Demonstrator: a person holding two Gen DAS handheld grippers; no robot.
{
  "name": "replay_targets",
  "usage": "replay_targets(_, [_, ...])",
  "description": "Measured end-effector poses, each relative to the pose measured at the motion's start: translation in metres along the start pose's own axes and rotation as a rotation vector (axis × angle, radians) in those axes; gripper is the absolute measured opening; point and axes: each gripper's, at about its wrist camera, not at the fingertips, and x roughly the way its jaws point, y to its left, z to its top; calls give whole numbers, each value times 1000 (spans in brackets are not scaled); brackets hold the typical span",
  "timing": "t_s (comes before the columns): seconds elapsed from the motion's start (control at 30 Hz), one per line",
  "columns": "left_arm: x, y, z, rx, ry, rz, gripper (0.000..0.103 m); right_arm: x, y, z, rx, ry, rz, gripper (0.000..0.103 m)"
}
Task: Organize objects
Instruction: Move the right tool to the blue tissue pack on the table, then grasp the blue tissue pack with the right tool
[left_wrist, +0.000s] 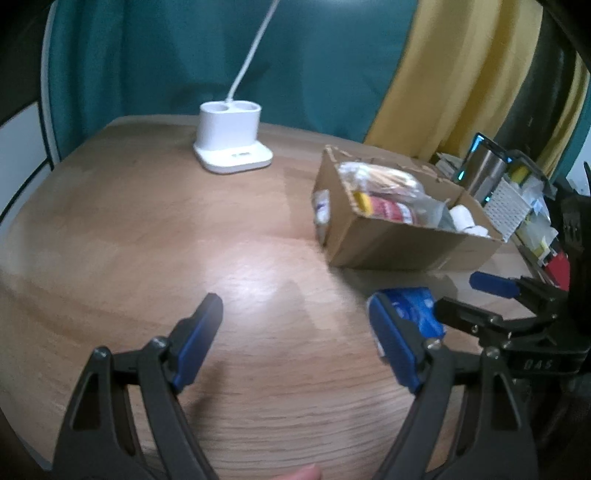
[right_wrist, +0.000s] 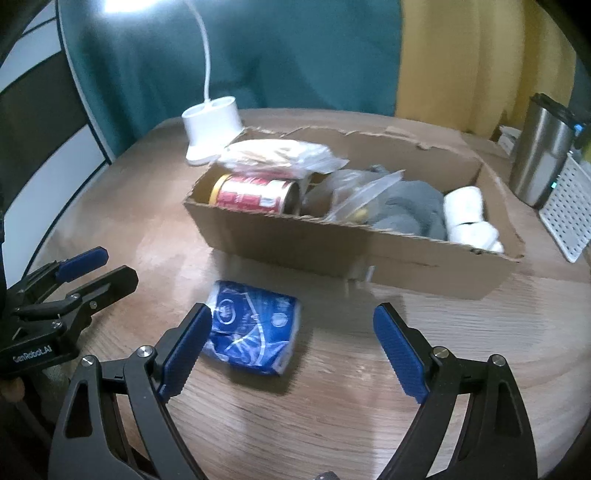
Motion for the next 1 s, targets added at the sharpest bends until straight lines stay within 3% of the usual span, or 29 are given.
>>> replay_targets(0.43, [4, 20, -6, -23, 24, -7, 83, 37, 30, 5, -32, 87, 23, 91])
replay_targets(0.6, [8, 23, -8, -27, 36, -7, 83, 47, 37, 1, -58, 112, -11, 91])
replay_targets(1.0, [9, 7, -8, -5, 46, -4, 83, 41, 36, -7, -107, 102, -21, 83])
